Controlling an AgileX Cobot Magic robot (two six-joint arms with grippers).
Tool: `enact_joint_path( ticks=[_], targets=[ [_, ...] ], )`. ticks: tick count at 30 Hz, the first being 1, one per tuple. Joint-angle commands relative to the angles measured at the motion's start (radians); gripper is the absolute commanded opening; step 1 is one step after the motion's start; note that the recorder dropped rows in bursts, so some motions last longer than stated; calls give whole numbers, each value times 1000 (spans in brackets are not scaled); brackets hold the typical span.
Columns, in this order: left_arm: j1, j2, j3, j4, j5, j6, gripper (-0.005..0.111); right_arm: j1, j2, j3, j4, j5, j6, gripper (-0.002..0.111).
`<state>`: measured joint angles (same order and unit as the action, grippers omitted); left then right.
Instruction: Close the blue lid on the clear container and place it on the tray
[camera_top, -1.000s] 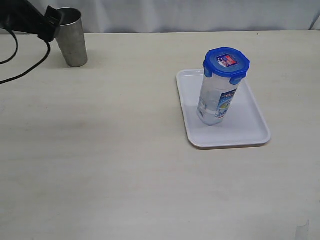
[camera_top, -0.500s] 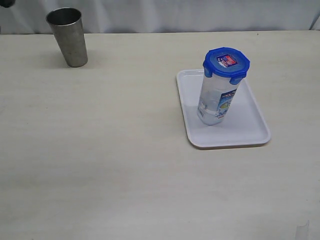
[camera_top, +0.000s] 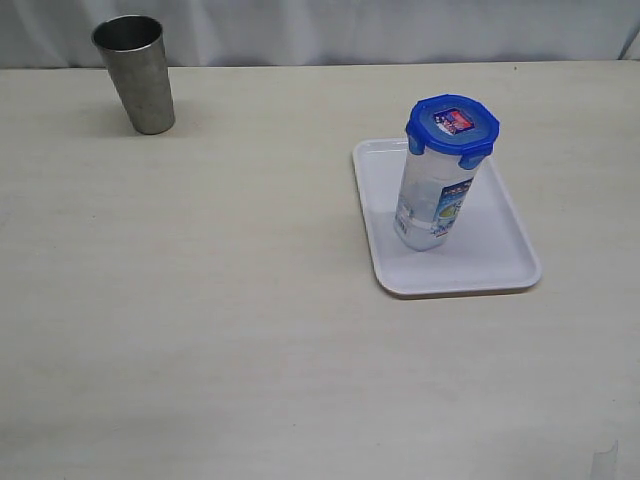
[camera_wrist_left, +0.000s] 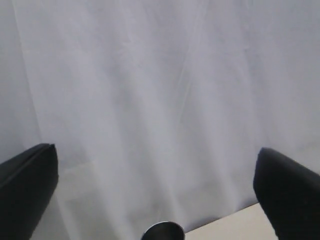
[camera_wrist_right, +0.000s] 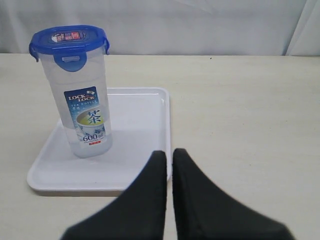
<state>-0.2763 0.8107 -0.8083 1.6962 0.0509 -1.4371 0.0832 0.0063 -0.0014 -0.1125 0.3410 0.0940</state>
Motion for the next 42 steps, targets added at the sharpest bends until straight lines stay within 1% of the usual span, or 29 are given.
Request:
enact_joint_path(
  ticks=[1,8,11,16,18,23,26,29,34,42],
  targets=[
    [2,-23,4,-6,3,-7,104,-4,-6,1,-8,2,-4,4],
    [2,-23,4,2,3,-7,104,-4,-6,1,-60,2,-4,4],
    [2,-23,4,2,3,-7,104,-4,-6,1,-21,7,-4,4],
    [2,-23,4,2,3,-7,104,-4,-6,1,-36,-84,-4,4],
    [2,-23,4,2,3,-7,104,-8,-6,1,-46,-102,-34,4],
    [2,-23,4,2,3,-7,104,-75,-6,1,-83,-54,-56,4],
    [2,-23,4,2,3,-7,104,-94,-6,1,-83,-43,-54,4],
    [2,-23,4,2,3,-7,104,-88,-6,1,-83,-16,-54,4],
    [2,-23,4,2,3,-7,104,-39,-6,1,-81,-16,-48,4],
    [2,-23,4,2,3,-7,104,-50,-6,1,-79,3,-50,4]
  ],
)
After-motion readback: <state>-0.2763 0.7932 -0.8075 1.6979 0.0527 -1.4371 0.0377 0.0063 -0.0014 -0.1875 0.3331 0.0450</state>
